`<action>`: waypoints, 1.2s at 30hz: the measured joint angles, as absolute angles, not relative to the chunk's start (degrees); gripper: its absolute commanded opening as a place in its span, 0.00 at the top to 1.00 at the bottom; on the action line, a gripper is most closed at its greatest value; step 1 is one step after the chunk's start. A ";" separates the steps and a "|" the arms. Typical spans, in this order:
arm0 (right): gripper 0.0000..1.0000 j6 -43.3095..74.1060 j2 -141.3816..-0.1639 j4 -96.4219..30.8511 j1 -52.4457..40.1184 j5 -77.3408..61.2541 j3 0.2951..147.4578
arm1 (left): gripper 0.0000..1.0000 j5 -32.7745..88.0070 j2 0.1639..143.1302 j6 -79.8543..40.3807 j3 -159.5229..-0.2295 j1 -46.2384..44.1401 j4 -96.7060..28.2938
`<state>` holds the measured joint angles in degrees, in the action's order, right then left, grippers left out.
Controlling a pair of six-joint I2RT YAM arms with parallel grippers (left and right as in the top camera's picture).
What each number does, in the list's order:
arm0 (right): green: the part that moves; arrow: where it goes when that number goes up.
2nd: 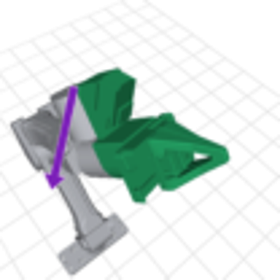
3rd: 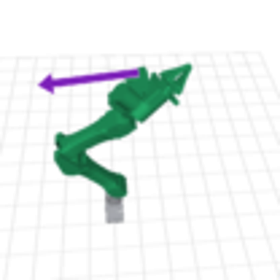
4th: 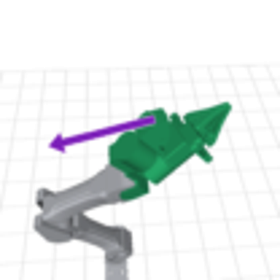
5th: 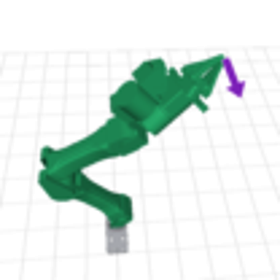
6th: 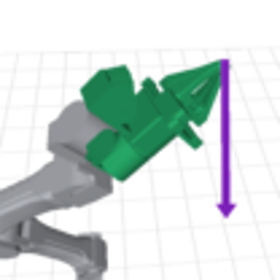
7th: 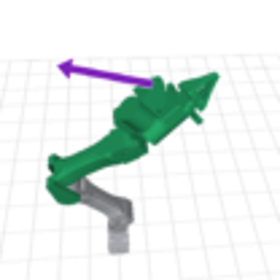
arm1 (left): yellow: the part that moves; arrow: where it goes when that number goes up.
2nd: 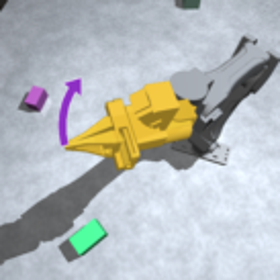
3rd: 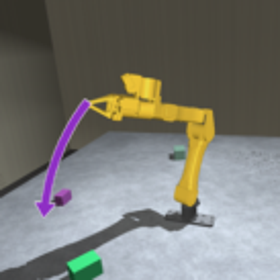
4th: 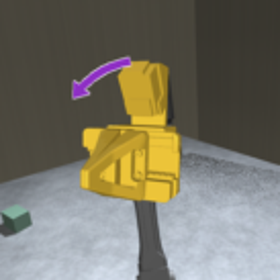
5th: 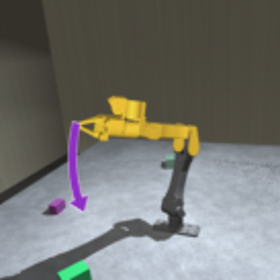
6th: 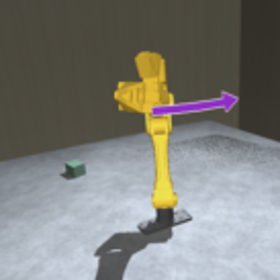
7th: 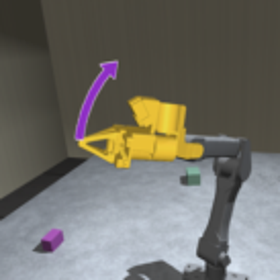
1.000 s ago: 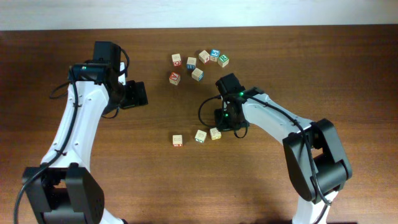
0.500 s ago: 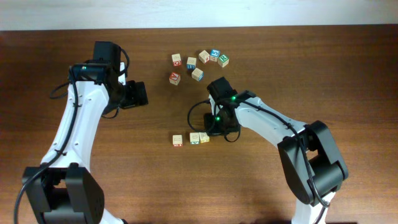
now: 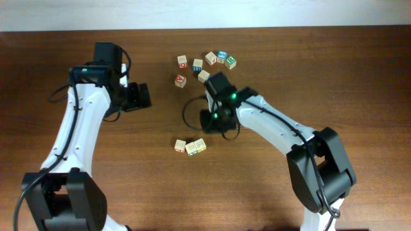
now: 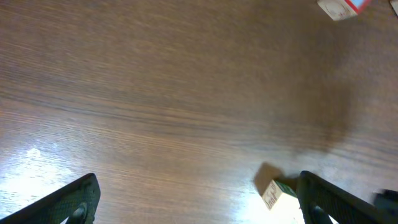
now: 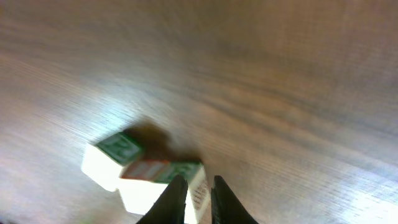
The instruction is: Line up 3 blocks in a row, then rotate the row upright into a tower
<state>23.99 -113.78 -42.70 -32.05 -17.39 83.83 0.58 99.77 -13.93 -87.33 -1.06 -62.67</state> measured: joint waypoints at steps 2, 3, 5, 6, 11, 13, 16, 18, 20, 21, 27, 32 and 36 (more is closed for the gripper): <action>0.83 23.75 -113.75 -42.30 -32.53 -17.26 87.46 | 0.01 0.45 99.77 -13.93 -87.33 0.89 -62.11; 0.83 23.79 -113.75 -41.47 -33.19 -17.23 88.29 | 0.01 0.40 99.77 -13.93 -87.33 1.87 -61.89; 0.83 23.97 -113.78 -39.86 -34.65 -17.17 88.40 | 0.01 0.43 99.77 -13.93 -87.33 4.03 -61.14; 0.83 24.01 -113.93 -38.52 -35.77 -17.02 88.40 | 0.01 0.45 99.77 -13.93 -87.33 5.15 -60.95; 0.83 23.73 -118.32 -32.08 -40.07 -15.86 88.49 | 0.01 0.30 99.77 -13.93 -87.33 10.96 -60.60; 0.83 23.53 -121.01 -31.62 -40.51 -15.70 88.51 | 0.01 0.51 99.77 -13.93 -87.33 11.07 -60.60; 0.84 23.29 -123.24 -32.29 -40.73 -15.70 88.49 | 0.01 0.69 99.77 -13.93 -87.33 11.00 -60.60; 0.84 22.35 -123.28 -32.29 -40.88 -15.75 88.51 | 0.01 0.69 99.77 -13.93 -87.33 11.00 -60.62; 0.84 21.41 -123.28 -33.08 -41.28 -15.79 88.51 | 0.01 0.69 99.77 -13.93 -87.33 11.00 -60.64; 0.84 20.71 -123.28 -33.54 -41.58 -15.88 88.51 | 0.01 0.69 99.77 -13.93 -87.33 11.00 -60.75; 0.84 15.94 -123.28 -36.34 -42.81 -17.15 88.51 | 0.01 0.69 99.77 -13.93 -87.33 11.00 -60.99; 0.83 12.60 -123.28 -40.16 -42.81 -17.89 90.11 | 0.01 0.71 99.77 -13.93 -87.33 11.00 -61.01; 0.82 10.48 -123.37 -47.99 -42.81 -16.84 97.76 | 0.01 1.10 99.77 -13.93 -87.33 11.00 -61.01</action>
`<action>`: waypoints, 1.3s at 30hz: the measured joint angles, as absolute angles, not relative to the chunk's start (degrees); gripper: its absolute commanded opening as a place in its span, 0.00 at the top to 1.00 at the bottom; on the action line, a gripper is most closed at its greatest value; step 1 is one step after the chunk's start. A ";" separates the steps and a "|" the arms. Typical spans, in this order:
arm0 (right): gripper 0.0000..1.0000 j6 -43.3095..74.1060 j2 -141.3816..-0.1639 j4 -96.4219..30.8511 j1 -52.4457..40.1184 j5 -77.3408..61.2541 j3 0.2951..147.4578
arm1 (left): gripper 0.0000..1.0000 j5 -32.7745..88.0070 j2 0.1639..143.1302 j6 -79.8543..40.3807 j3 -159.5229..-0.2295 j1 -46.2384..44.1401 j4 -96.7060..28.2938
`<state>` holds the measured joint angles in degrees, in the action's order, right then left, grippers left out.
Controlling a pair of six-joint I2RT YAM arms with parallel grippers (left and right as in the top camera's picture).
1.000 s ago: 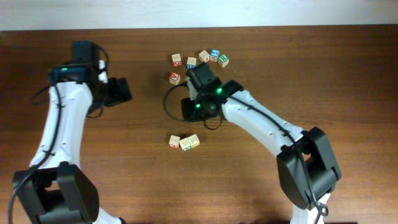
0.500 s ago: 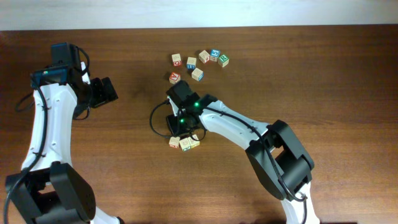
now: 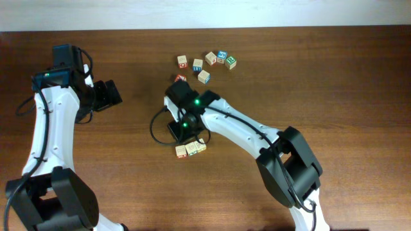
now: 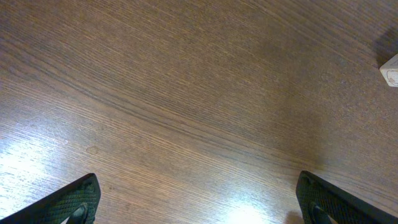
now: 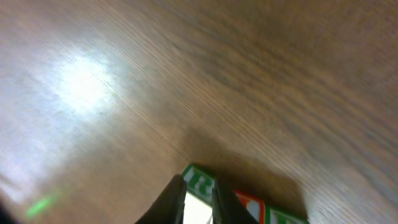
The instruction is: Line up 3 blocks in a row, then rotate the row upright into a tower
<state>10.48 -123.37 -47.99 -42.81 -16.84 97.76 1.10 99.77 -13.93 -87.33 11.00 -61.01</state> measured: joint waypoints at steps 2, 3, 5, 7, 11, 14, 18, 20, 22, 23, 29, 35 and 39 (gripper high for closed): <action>0.83 10.79 -123.39 -52.51 -42.87 -16.60 102.24 | 0.01 1.10 99.77 -13.93 -87.33 11.00 -61.01; 0.83 11.40 -123.39 -53.56 -42.94 -16.53 103.46 | 0.01 1.10 99.77 -13.93 -87.33 11.00 -61.01; 0.83 14.98 -123.37 -57.10 -43.35 -16.53 104.44 | 0.01 1.10 99.77 -13.93 -87.33 11.00 -61.04; 0.83 19.22 -123.37 -60.62 -44.03 -16.36 104.38 | 0.01 1.10 99.77 -13.93 -87.33 11.00 -61.04; 0.83 25.17 -123.37 -65.08 -46.54 -15.14 104.09 | 0.01 1.13 99.77 -13.93 -87.33 11.00 -61.04; 0.83 27.64 -123.37 -66.89 -48.66 -12.62 102.72 | 0.01 1.13 99.77 -13.93 -87.33 11.00 -61.04; 0.83 28.60 -123.37 -67.11 -49.12 -11.40 99.83 | 0.01 1.13 99.77 -13.93 -87.33 11.00 -61.04; 0.83 28.91 -123.37 -65.04 -49.12 -11.14 98.10 | 0.01 1.41 99.77 -13.93 -87.33 11.00 -61.04; 0.83 29.71 -123.44 -62.83 -49.12 -10.85 96.57 | 0.01 1.54 99.77 -13.93 -87.33 11.00 -61.04; 0.83 30.04 -123.55 -62.54 -49.12 -10.74 96.07 | 0.01 1.54 99.77 -13.93 -87.33 11.00 -61.04; 0.84 31.40 -126.45 -60.80 -49.06 -10.55 95.33 | 0.01 1.54 99.77 -13.93 -87.33 11.00 -61.04; 0.87 32.53 -127.57 -58.24 -47.27 -10.72 95.33 | 0.01 1.56 99.77 -13.93 -87.33 11.00 -61.04; 0.87 32.88 -127.83 -58.00 -45.45 -12.93 95.37 | 0.00 1.65 99.77 -13.93 -87.33 11.00 -61.04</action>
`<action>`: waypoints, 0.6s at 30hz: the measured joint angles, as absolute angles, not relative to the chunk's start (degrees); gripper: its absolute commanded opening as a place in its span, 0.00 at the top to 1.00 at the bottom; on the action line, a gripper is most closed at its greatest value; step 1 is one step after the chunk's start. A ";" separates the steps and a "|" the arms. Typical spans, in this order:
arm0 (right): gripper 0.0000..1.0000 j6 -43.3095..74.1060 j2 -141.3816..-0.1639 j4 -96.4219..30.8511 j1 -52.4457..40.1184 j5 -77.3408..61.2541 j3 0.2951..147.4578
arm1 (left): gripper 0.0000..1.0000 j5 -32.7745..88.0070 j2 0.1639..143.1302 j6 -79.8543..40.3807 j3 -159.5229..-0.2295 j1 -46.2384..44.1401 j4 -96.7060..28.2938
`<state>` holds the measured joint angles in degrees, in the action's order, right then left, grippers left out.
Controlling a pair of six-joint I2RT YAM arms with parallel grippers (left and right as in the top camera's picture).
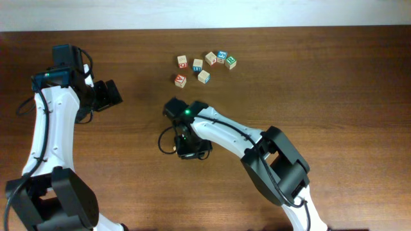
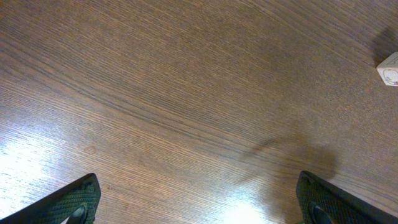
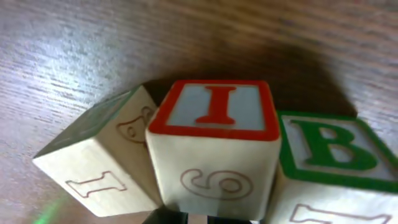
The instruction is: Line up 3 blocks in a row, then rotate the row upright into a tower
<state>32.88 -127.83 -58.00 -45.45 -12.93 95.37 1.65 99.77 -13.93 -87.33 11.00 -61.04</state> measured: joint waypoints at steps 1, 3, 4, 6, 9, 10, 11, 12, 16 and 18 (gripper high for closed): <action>0.87 32.93 -127.85 -57.76 -45.17 -13.19 95.37 | 0.01 1.76 99.77 -13.93 -87.33 11.00 -61.04; 0.87 33.06 -127.90 -56.77 -44.82 -13.56 95.37 | 0.01 1.98 99.77 -13.93 -87.33 11.00 -61.04; 0.87 33.06 -127.90 -56.31 -44.64 -13.65 95.37 | 0.01 2.04 99.77 -13.93 -87.33 11.00 -61.04; 0.88 33.01 -127.90 -54.78 -44.27 -13.85 95.37 | 0.01 2.46 99.77 -13.93 -87.33 11.00 -61.04; 0.88 33.01 -127.90 -54.04 -43.05 -13.98 95.37 | 0.01 2.94 99.77 -13.93 -87.33 10.98 -61.04; 0.89 32.97 -127.90 -54.02 -42.28 -13.96 95.37 | 0.01 3.03 99.77 -13.93 -87.33 10.90 -61.04; 0.89 33.01 -127.90 -54.04 -41.69 -13.96 95.37 | 0.01 3.05 99.77 -13.93 -87.33 10.83 -61.04; 0.89 33.04 -127.90 -54.22 -40.97 -13.85 95.37 | 0.00 3.05 99.77 -13.93 -87.33 10.76 -61.04; 0.89 32.16 -127.90 -57.19 -38.52 -13.50 95.39 | 0.01 3.09 99.77 -13.93 -87.33 10.39 -61.01; 0.89 30.96 -127.90 -57.87 -37.82 -13.39 95.44 | 0.01 3.09 99.77 -13.93 -87.33 10.41 -61.04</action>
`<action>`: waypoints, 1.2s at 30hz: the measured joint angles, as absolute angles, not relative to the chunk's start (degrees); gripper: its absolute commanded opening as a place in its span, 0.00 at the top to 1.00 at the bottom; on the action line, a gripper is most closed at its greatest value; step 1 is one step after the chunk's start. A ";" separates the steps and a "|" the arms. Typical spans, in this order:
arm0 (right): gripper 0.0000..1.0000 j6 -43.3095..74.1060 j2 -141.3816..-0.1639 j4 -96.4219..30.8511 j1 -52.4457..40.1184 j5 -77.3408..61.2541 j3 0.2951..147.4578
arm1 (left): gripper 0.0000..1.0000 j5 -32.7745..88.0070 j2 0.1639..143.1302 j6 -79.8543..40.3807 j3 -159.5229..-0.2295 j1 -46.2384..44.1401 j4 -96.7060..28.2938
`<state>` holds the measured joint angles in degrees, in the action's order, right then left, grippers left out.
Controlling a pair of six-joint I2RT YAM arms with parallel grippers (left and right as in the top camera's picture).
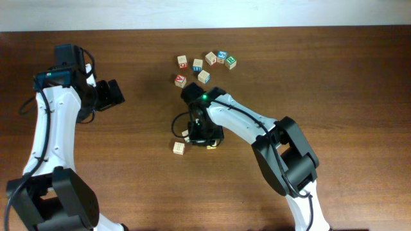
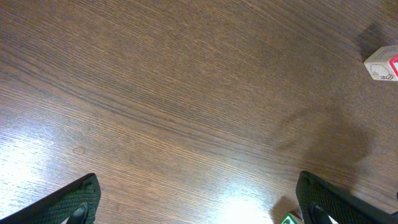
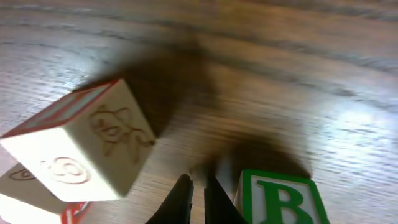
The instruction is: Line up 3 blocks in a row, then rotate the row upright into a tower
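Three lower blocks lie apart from one another. A plain-faced block (image 1: 178, 148) sits alone at the lower left. A red-edged block (image 3: 81, 143) lies tilted left of my right gripper (image 3: 198, 198), and a green B block (image 3: 283, 199) lies right of it. That gripper (image 1: 205, 133) is shut with nothing in it, its tips low between these two blocks. My left gripper (image 2: 199, 202) hangs open over bare wood at the far left (image 1: 110, 93).
Several more letter blocks are clustered at the back centre (image 1: 205, 64); one of them (image 2: 380, 62) shows in the left wrist view. The dark wooden table (image 1: 334, 96) runs wide to the right, and its far edge lies along the top.
The three blocks stood tight in a row under my right gripper; now they are spread apart and the red-edged one is turned. My right gripper is up and to the right.
The three blocks lay in a row below my shut right gripper, with my left gripper nearer the middle. Then my left gripper was at the far left and my right one just above the row, then down on it. Now the row is broken up.
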<state>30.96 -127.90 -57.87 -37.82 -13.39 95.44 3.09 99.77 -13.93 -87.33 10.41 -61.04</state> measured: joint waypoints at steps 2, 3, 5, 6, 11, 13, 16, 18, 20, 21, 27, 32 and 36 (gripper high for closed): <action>0.89 29.91 -127.92 -58.26 -37.50 -13.34 95.55 | 0.01 3.09 99.77 -13.93 -87.33 10.41 -61.04; 0.87 29.10 -128.16 -58.87 -37.34 -13.15 96.01 | 0.01 3.09 99.77 -13.93 -87.33 10.41 -61.01; 0.81 27.14 -129.08 -60.77 -37.17 -12.86 98.08 | 0.01 3.09 99.77 -13.93 -87.33 10.41 -61.04; 0.77 26.26 -129.58 -62.00 -37.15 -12.64 99.92 | 0.01 3.14 99.77 -13.93 -87.33 10.41 -61.01; 0.43 20.88 -129.73 -64.55 -37.15 -11.88 110.34 | 0.01 3.22 99.77 -13.93 -87.33 10.41 -61.01; 0.41 18.74 -129.73 -63.86 -37.15 -11.84 113.08 | 0.01 3.22 99.77 -13.93 -87.33 10.41 -61.01; 0.41 16.23 -129.75 -61.76 -37.43 -11.86 113.40 | 0.01 3.22 99.77 -13.93 -87.33 10.41 -61.01; 0.41 15.31 -130.04 -60.53 -37.95 -11.05 113.40 | 0.01 3.22 99.77 -13.93 -87.33 10.41 -61.01; 0.40 14.79 -131.31 -60.18 -39.00 -9.69 113.43 | 0.01 3.22 99.77 -13.93 -87.33 10.41 -61.01; 0.40 14.68 -132.14 -60.18 -39.42 -9.21 113.40 | 0.01 3.22 99.77 -13.93 -87.33 10.41 -61.04; 0.40 14.50 -135.72 -60.47 -40.36 -8.36 113.40 | 0.01 3.22 99.77 -13.93 -87.33 10.41 -61.04; 0.48 14.33 -135.72 -62.57 -41.25 -7.90 113.40 | 0.01 3.22 99.77 -13.93 -87.33 10.41 -61.04; 0.57 16.78 -135.72 -65.41 -42.28 -4.93 113.40 | 0.01 3.22 99.77 -13.93 -87.33 10.41 -61.04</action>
